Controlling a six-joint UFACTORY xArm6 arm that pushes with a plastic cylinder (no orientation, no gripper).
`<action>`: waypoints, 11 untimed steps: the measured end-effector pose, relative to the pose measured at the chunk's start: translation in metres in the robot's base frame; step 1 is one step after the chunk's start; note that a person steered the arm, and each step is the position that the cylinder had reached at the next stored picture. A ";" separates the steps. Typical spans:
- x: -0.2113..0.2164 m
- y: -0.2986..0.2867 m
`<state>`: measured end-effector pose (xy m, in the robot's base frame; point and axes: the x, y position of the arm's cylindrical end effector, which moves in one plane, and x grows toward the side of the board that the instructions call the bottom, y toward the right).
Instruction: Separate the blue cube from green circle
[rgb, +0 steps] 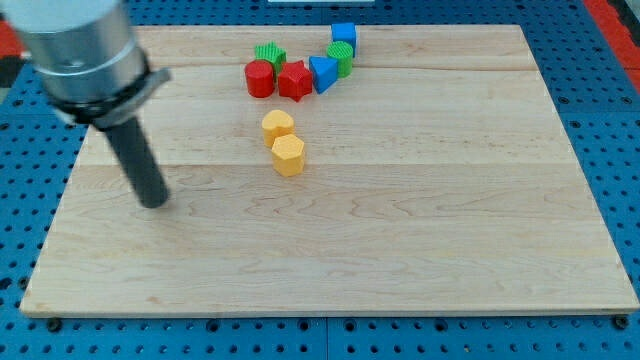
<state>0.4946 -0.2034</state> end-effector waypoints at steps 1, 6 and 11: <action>-0.011 -0.040; -0.273 0.051; -0.301 0.170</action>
<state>0.1935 -0.0338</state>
